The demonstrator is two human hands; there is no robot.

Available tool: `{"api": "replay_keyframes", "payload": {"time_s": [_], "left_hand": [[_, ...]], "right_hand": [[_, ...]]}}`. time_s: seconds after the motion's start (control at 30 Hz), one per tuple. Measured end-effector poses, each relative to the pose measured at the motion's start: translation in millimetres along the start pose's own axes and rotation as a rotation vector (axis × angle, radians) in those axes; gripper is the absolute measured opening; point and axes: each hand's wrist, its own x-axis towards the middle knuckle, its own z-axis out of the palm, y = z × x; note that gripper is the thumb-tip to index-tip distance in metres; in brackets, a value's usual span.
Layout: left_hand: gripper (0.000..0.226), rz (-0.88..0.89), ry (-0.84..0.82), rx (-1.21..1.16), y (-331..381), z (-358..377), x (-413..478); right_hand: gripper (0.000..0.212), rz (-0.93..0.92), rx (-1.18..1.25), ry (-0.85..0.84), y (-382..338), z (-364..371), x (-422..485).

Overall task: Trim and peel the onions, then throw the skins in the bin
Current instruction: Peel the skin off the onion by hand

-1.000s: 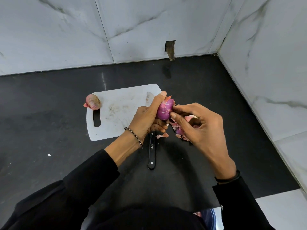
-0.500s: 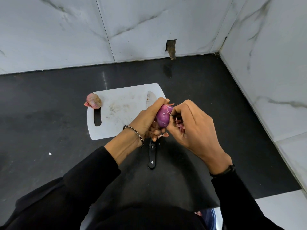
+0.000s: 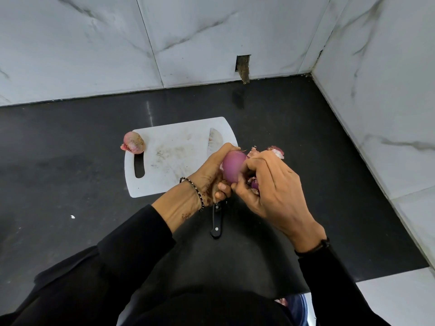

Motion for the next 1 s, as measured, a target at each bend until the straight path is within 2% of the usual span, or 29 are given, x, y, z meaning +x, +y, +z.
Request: {"api": "replay_keyframes", "payload": {"time_s": [0.17, 0.37, 0.43, 0.53, 0.7, 0.83, 1.0], "left_hand": [[0.054, -0.046, -0.095, -0.073, 1, 0, 3], [0.063, -0.132, -0.229, -0.209, 2, -1, 2], [0.065, -0.146, -0.239, -0.226, 4, -5, 2], [0.065, -0.130, -0.251, -0.170, 6, -8, -1], [0.066, -0.080, -0.270, -0.141, 8, -11, -2], [0.069, -0.054, -0.283, -0.134, 9, -11, -3], [0.068, -0.040, -0.291, -0.154, 8, -14, -1]], "right_hand": [[0.017, 0.130, 0.151, 0.025, 0, 4, -6], [0.010, 0.528, 0.578, 0.169, -14, 6, -3], [0.011, 0.619, 0.641, 0.190, -14, 4, -2], [0.016, 0.656, 0.669, 0.198, -12, 0, -1], [0.003, 0.700, 0.645, 0.287, -11, -3, 0], [0.004, 0.812, 0.619, 0.362, -7, -3, 0], [0.003, 0.853, 0.514, 0.315, 0, -4, -1]]}}
